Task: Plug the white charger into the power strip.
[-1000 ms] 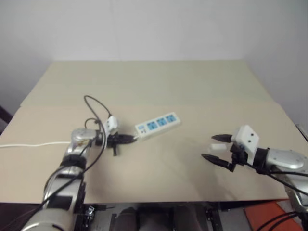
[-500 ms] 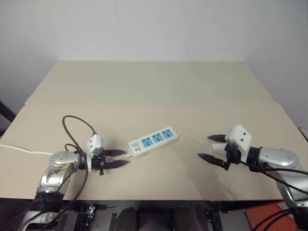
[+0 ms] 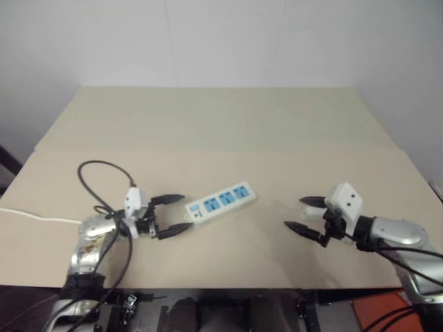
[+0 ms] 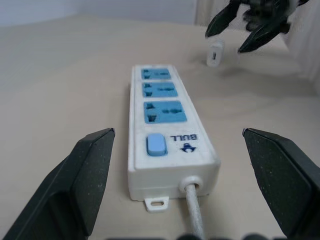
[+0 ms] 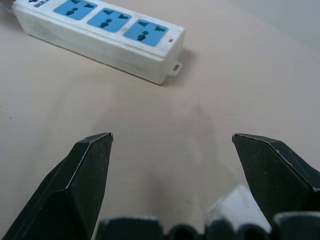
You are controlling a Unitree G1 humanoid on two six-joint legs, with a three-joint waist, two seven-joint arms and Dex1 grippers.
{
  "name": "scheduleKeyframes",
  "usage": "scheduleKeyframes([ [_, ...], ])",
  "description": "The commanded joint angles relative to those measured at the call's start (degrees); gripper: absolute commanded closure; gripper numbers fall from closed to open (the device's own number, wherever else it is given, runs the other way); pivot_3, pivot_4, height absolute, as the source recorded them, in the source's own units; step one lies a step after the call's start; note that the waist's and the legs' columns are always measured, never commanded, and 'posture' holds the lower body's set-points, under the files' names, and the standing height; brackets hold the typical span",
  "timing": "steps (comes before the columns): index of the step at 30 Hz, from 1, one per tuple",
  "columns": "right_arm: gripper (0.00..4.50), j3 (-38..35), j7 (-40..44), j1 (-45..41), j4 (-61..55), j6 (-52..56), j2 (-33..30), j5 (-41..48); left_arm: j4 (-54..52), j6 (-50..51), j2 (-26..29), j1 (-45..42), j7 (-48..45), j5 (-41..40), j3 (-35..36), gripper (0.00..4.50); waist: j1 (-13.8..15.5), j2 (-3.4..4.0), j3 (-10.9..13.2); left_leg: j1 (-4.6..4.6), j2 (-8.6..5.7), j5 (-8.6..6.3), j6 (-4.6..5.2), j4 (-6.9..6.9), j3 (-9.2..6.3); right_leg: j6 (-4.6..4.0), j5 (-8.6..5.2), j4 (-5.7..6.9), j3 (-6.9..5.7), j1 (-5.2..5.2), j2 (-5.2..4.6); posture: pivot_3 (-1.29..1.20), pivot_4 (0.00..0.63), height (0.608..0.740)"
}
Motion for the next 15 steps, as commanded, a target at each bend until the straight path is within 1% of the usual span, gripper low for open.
scheduleKeyframes([
  [1,0.00,-3.1,-0.4,1.3,-2.5,-0.7,-0.7,0.6,2.5,-2.9,-0.1,-1.4,-0.1,0.9,-0.9,0.04,-0.1,0.00,0.0,0.00,0.00,0.00,0.00,0.00,0.00,0.00,0.00,0.00,0.00,0.00,0.00,0.00,0.150,0.740],
  [4,0.00,-4.0,-0.8,2.2,-2.9,-0.5,-0.7,0.5,6.6,-7.1,-2.1,-2.8,2.1,2.3,-1.2,0.04,-0.1,0.00,0.0,-0.01,-0.01,0.00,0.00,0.00,0.00,0.00,0.00,-0.01,0.01,-0.01,-0.03,0.00,0.150,0.740],
  [7,0.00,-4.4,-0.8,2.6,-3.1,-0.6,-0.8,0.4,8.7,-8.7,-2.9,-3.4,1.2,3.1,-2.4,0.04,0.0,-0.01,0.0,-0.01,-0.05,0.00,0.00,0.02,0.02,0.02,0.01,-0.02,0.02,0.02,-0.08,0.00,0.150,0.740],
  [11,0.00,-4.4,-1.4,2.8,-3.2,-0.6,-0.8,-0.2,10.1,-9.0,-4.6,-3.8,1.6,3.3,-3.6,0.04,0.0,-0.01,0.0,0.02,-0.03,0.00,0.00,0.02,0.02,0.04,0.01,-0.01,0.01,0.03,-0.05,0.00,0.150,0.740],
  [15,0.00,-4.3,-1.6,2.9,-3.2,-0.7,-0.9,-0.5,10.6,-9.0,-4.8,-3.8,1.5,3.4,-4.0,0.04,0.2,0.00,0.0,0.02,-0.04,0.00,0.00,0.02,0.03,0.04,0.01,-0.01,0.01,0.05,-0.06,0.00,0.150,0.740],
])
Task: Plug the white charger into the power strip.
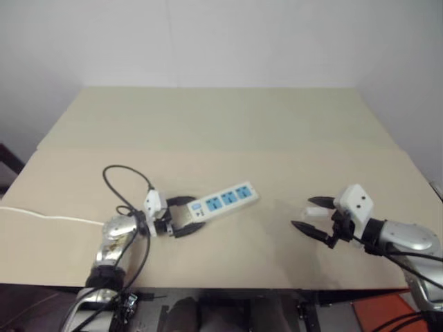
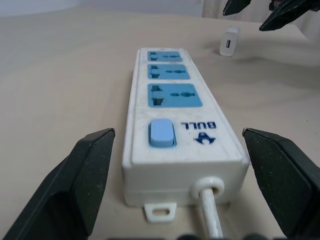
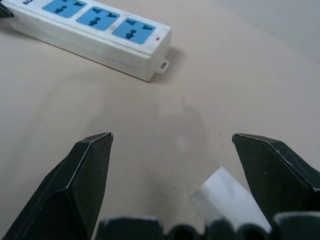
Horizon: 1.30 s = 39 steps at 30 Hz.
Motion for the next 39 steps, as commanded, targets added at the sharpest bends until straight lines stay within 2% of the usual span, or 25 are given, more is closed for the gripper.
scheduleKeyframes([
  [1,0.00,-1.9,-0.6,0.0,-1.7,-0.7,-0.7,-0.3,0.5,-1.1,-0.4,-0.1,0.7,0.7,-0.8,0.04,0.0,0.00,0.0,0.00,0.00,0.00,0.00,0.00,0.00,0.00,0.00,0.00,0.00,0.00,-0.01,0.00,0.150,0.740],
  [7,0.00,-1.8,-1.0,-0.5,-1.2,-0.7,-0.7,-0.5,5.9,-7.3,-0.9,-0.6,2.7,3.1,-0.9,0.04,0.2,0.02,0.0,0.06,0.00,0.00,0.00,0.00,0.00,0.07,-0.04,0.00,0.00,0.05,0.00,0.00,0.150,0.740],
  [11,0.00,-1.3,-1.2,-1.1,-0.8,-0.7,-0.6,-0.7,8.7,-7.3,-1.6,-2.0,2.1,3.0,-1.5,0.04,0.4,0.23,-0.1,0.13,0.00,0.00,0.00,0.00,0.00,0.34,-0.19,0.01,0.00,0.16,-0.01,0.00,0.150,0.740],
  [14,0.00,-1.1,-1.2,-1.4,-0.7,-0.6,-0.6,-0.9,9.5,-5.7,-1.6,-3.0,1.3,3.0,-2.2,0.64,0.6,0.33,-0.2,0.13,-0.01,0.01,0.01,0.00,0.01,0.38,-0.20,0.01,0.00,0.17,0.00,0.00,0.150,0.740],
  [16,0.00,-1.1,-1.2,-1.6,-0.6,-0.6,-0.6,-1.1,9.4,-3.7,-1.3,-3.4,0.7,2.9,-2.6,1.22,0.6,0.32,-0.2,0.11,-0.02,0.01,0.01,0.00,0.01,0.39,-0.20,0.01,0.00,0.14,0.00,0.00,0.150,0.740],
  [21,0.00,-0.6,-0.8,-2.1,-0.6,-1.6,-1.5,-2.6,4.6,7.7,1.0,-1.9,-1.1,1.4,-3.7,1.29,0.4,0.32,-0.2,0.10,-0.03,0.01,0.01,0.01,0.01,0.40,-0.20,-0.01,0.00,0.15,-0.01,0.00,0.150,0.740],
  [26,0.00,1.3,0.8,-5.0,-1.6,-1.5,-5.7,-5.5,0.8,9.0,2.5,-0.3,-2.0,1.7,-4.6,1.29,-0.1,0.33,-0.2,0.10,0.01,0.01,0.02,-0.01,0.04,0.39,-0.21,-0.04,0.04,0.11,0.01,0.00,0.150,0.740],
  [29,0.00,4.2,4.1,-9.5,-0.7,0.0,-10.0,-7.1,-0.7,6.8,3.6,-0.7,-2.5,3.0,-5.4,1.29,-0.3,0.33,-0.2,0.10,0.01,0.01,0.02,-0.01,0.06,0.39,-0.21,-0.06,0.05,0.11,0.00,0.00,0.150,0.740],
  [34,0.00,15.9,12.4,-19.4,3.5,0.4,-20.4,-16.8,-0.3,2.5,4.2,-3.1,-3.6,4.5,-7.0,1.29,0.0,0.30,-0.2,0.08,0.01,0.01,0.02,-0.01,0.09,0.38,-0.21,-0.11,0.01,0.05,-0.02,0.00,0.150,0.740],
  [39,0.00,24.2,22.3,-27.7,6.1,-2.2,-23.5,-21.7,0.2,2.0,3.8,-4.4,-6.1,4.1,-8.7,1.29,0.2,0.31,-0.2,-0.18,0.01,0.00,0.03,-0.01,0.12,0.04,0.00,-0.17,0.00,-0.19,-0.03,0.00,0.150,0.740],
])
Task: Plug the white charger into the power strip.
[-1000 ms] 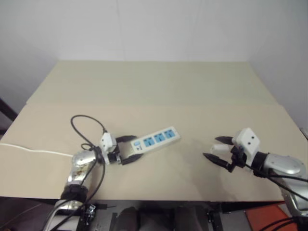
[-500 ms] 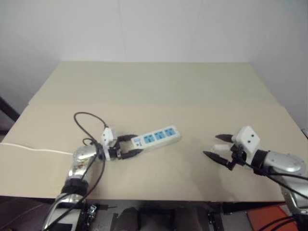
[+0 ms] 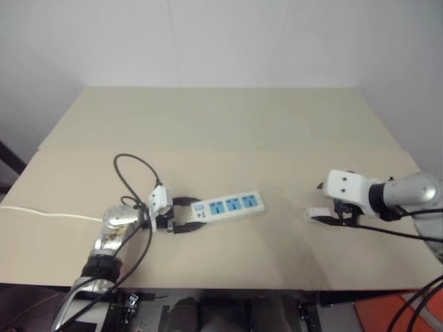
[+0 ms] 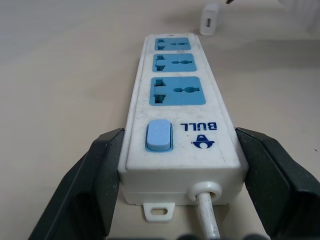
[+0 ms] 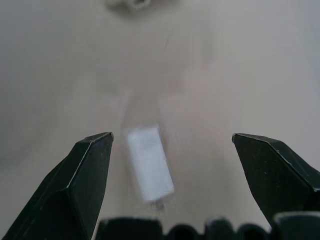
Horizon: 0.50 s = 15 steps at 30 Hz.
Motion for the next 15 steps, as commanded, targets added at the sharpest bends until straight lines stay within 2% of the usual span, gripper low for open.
scheduleKeyframes([
  [1,0.00,5.1,7.7,-5.7,0.1,-2.2,-1.6,-4.3,0.6,0.0,-0.1,-0.1,-3.1,1.7,-3.2,1.29,0.0,0.01,0.0,-0.09,-0.01,0.00,0.01,0.00,0.00,-0.01,0.01,0.00,-0.01,-0.05,-0.01,0.00,0.150,0.740],
  [7,0.00,13.6,13.2,-14.0,4.2,-1.1,2.3,-12.0,1.4,-1.3,-0.3,-0.4,-4.0,2.5,-4.5,1.29,0.3,0.02,0.0,-0.55,-0.04,-0.01,0.02,0.03,0.01,-0.02,0.03,0.07,-0.01,-0.54,-0.02,0.00,0.150,0.740],
  [15,0.00,19.2,16.2,-17.9,10.5,-3.2,6.9,-19.7,1.1,-1.5,-1.0,0.6,-3.1,2.1,-4.6,1.29,0.5,0.04,0.0,-0.56,-0.09,-0.01,0.02,0.05,0.02,-0.02,0.04,0.09,-0.02,-0.54,-0.06,0.00,0.150,0.740],
])
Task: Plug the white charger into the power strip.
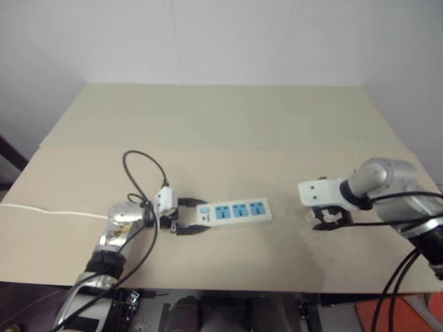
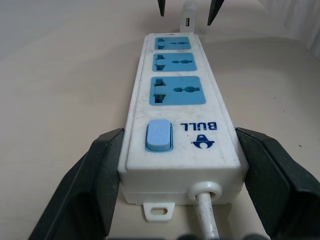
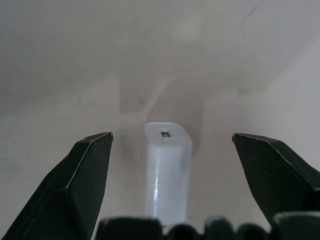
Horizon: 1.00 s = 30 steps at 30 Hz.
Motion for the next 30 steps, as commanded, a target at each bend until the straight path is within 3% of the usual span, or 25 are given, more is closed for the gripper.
scheduleKeyframes([
  [1,0.00,0.3,1.5,-1.7,1.5,-1.5,0.8,-2.8,0.4,0.2,-0.6,2.0,-0.7,2.1,-2.7,1.29,0.0,0.00,0.0,0.01,0.00,0.00,0.00,0.00,0.00,0.00,0.00,0.00,0.00,0.01,0.00,0.00,0.150,0.740],
  [9,0.00,-0.2,2.9,-2.1,2.9,-0.3,3.6,-4.2,-1.5,1.6,0.1,4.1,0.2,0.9,-1.5,1.29,-0.2,0.02,0.0,0.07,0.02,0.00,0.00,0.00,-0.01,-0.01,0.01,0.13,0.00,0.00,0.03,0.00,0.150,0.740],
  [13,0.96,-0.3,3.7,-2.3,3.7,-0.6,4.1,-4.7,-1.6,1.6,0.2,4.3,0.7,1.0,-1.3,1.29,-0.2,0.02,0.0,0.12,0.02,0.00,0.00,0.00,0.00,-0.02,0.01,0.17,0.00,0.01,0.04,0.00,0.150,0.740],
  [20,3.39,0.0,4.0,-3.2,4.9,-0.8,5.0,-6.9,-0.8,1.7,-0.1,3.4,0.3,1.2,-1.6,1.29,-0.2,0.03,0.0,0.14,0.02,0.01,-0.01,0.03,0.00,-0.02,0.01,0.22,0.01,0.01,0.04,0.00,0.150,0.740],
  [26,3.39,-1.7,3.6,-2.2,3.7,-0.7,4.9,-6.3,1.1,1.9,0.0,2.0,-1.5,1.9,-2.6,1.29,-0.1,0.04,0.0,0.14,0.02,0.01,-0.01,0.05,0.00,-0.03,0.02,0.26,0.01,0.02,0.05,0.00,0.150,0.740],
  [30,3.39,-11.0,1.0,-2.4,1.2,4.3,9.4,3.8,3.5,0.5,-0.2,0.4,-3.3,2.3,-3.1,1.29,-0.2,0.04,0.0,0.15,0.01,0.02,-0.02,0.10,0.00,-0.03,0.02,0.28,0.01,0.04,0.04,0.00,0.150,0.740],
])
